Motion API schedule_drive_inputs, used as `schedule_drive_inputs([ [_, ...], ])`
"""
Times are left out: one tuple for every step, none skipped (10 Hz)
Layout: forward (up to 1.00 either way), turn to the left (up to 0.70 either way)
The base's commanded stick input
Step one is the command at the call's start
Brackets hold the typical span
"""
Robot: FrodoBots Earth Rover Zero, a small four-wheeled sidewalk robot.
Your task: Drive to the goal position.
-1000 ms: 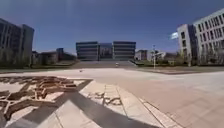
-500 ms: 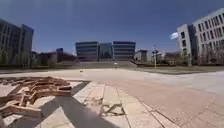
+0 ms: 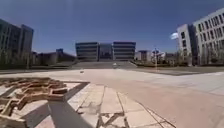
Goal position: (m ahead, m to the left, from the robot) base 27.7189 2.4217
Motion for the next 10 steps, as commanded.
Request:
schedule_drive_inputs([
  [0.56, 0.0],
  [0.55, 0.0],
  [0.54, 0.0],
  [0.55, 0.0],
  [0.54, 0.0],
  [0.54, 0.0],
  [0.54, 0.0],
  [0.54, 0.0],
  [0.54, 0.0],
  [0.54, 0.0],
])
